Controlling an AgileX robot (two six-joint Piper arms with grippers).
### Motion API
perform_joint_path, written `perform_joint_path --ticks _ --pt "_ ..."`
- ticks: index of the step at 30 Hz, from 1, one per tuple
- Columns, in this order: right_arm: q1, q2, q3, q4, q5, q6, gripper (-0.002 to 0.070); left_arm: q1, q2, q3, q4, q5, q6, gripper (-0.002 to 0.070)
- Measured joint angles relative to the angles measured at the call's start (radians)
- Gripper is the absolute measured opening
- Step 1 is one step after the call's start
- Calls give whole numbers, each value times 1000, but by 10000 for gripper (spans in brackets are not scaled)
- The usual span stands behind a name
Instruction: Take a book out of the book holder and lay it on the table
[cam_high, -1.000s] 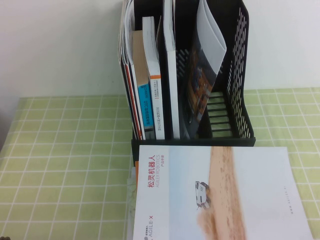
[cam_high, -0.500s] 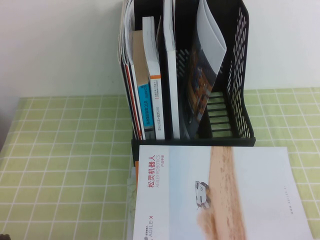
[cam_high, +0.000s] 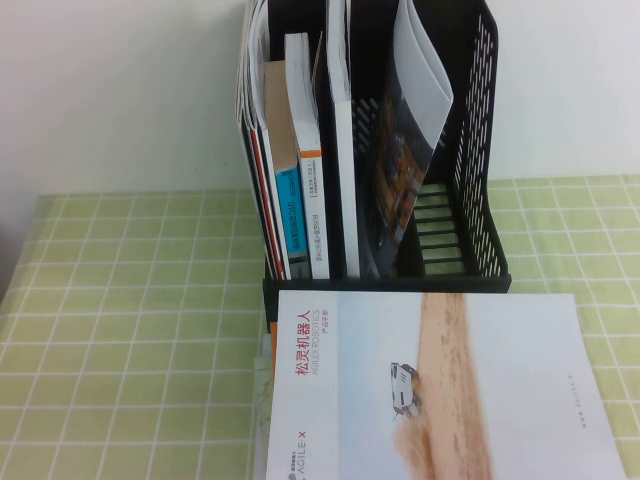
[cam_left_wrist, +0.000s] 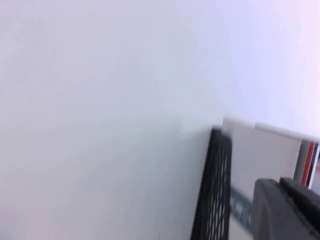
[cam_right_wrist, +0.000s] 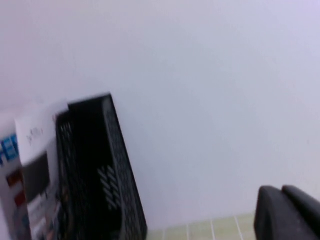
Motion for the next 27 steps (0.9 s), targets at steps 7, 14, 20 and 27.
perform_joint_path --ticks 7,14,20,27 --pt "0 0 0 4 -403 -1 -2 0 0 2 -5 -311 -72 -3" --pt "0 0 -80 4 -613 50 -2 0 -4 -20 -17 -572 -207 -3" --pt "0 -2 -320 4 -403 87 -2 0 3 -289 -17 -127 -260 -3" --pt "0 101 -561 4 119 90 -2 0 164 -537 26 391 -226 -3"
